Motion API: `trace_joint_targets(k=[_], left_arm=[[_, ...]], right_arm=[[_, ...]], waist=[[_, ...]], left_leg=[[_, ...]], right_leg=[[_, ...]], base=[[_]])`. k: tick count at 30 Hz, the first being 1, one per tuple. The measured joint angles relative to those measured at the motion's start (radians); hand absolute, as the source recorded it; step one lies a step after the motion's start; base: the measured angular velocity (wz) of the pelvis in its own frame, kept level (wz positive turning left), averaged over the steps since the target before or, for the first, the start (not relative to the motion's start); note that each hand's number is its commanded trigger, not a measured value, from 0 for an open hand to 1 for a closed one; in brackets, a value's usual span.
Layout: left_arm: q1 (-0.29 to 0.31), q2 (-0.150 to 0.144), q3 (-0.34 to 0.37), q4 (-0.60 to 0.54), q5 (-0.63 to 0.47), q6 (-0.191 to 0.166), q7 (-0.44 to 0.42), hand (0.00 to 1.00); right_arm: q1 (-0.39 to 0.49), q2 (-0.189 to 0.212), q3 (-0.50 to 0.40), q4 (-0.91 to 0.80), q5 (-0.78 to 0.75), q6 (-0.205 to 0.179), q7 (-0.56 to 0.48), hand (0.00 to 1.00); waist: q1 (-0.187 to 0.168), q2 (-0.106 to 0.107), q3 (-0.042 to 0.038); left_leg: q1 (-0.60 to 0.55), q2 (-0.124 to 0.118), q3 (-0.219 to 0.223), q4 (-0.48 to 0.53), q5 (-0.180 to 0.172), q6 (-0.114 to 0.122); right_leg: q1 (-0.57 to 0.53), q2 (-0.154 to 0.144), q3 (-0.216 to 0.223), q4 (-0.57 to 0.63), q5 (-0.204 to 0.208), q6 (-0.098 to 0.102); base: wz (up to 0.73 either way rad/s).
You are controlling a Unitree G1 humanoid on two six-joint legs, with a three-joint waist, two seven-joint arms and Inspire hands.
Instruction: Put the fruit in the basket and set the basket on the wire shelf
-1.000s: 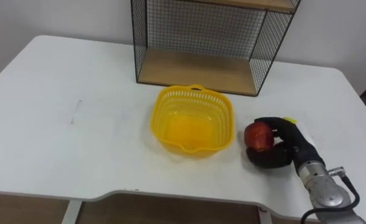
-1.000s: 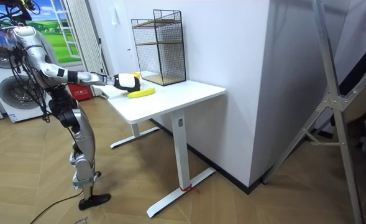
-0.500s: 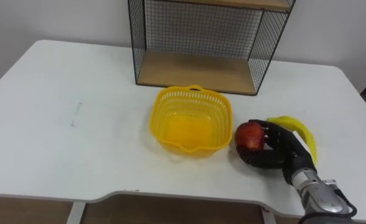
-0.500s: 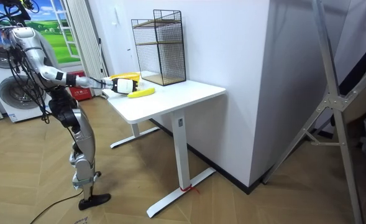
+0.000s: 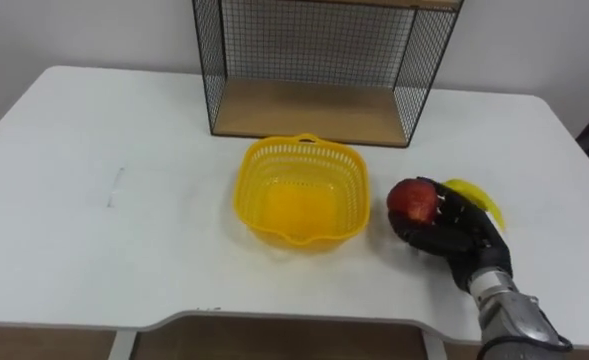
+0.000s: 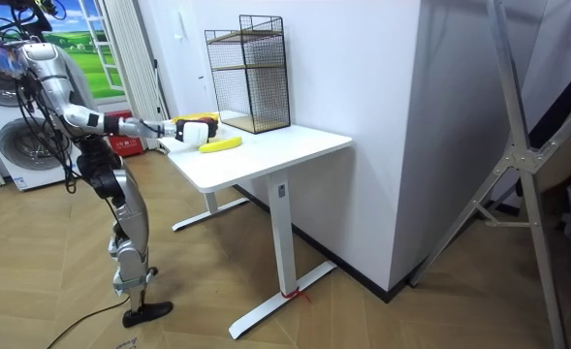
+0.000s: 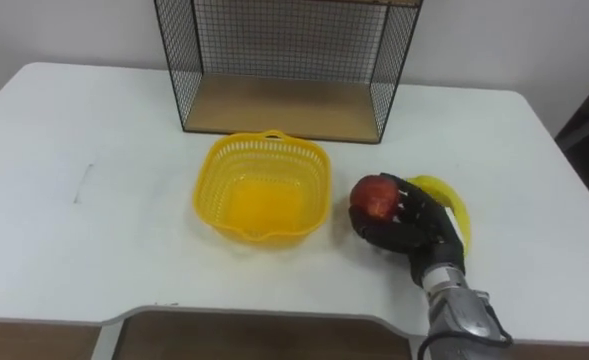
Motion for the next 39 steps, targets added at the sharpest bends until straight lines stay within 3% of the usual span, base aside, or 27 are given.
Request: trace_joint_targets(k=[7, 17, 23, 35, 39], left_arm=[[-0.001, -0.002, 0.0, -0.005, 0.0, -0.021, 0.0, 0.0], [-0.025, -0.005, 0.0, -0.002, 0.001, -0.024, 0.0, 0.0], [-0.039, -0.005, -0.001, 0.0, 0.0, -0.024, 0.0, 0.0], [-0.042, -0.002, 0.0, 0.002, 0.001, -0.02, -0.009, 0.0], [-0.057, 0.002, 0.0, 0.002, 0.001, -0.02, -0.009, 0.0]], right_arm=[[0.001, 0.0, -0.006, -0.126, 0.025, 0.0, -0.011, 1.0], [-0.005, 0.0, -0.004, -0.24, 0.009, -0.001, -0.023, 1.0], [-0.051, 0.0, 0.007, -0.248, -0.139, -0.001, -0.018, 1.0], [-0.062, 0.0, 0.036, -0.281, -0.373, 0.0, 0.017, 1.0], [-0.082, -0.001, 0.063, -0.281, -0.428, 0.0, 0.027, 1.0]], waist=[[-0.001, 0.004, 0.0018], [0.006, 0.006, 0.0024], [0.014, 0.005, 0.0088], [0.051, -0.004, 0.0057], [0.065, -0.012, 0.0128]], left_leg=[[-0.015, 0.0, -0.001, 0.008, 0.0, 0.0], [-0.028, 0.0, -0.002, 0.01, 0.0, 0.0], [-0.025, 0.001, 0.001, 0.01, 0.0, 0.0], [-0.032, 0.001, 0.005, 0.01, 0.0, 0.0], [-0.031, 0.001, 0.005, 0.008, 0.0, 0.0]], right_leg=[[-0.012, 0.0, 0.002, 0.0, 0.0, 0.0], [-0.024, -0.001, -0.001, 0.004, 0.001, 0.0], [-0.03, -0.001, 0.006, 0.015, 0.001, 0.0], [-0.037, -0.001, 0.007, 0.017, 0.001, -0.001], [-0.037, -0.001, 0.007, 0.015, 0.001, -0.001]], base=[[0.0], [0.0], [-0.02], [0.0], [0.0]])
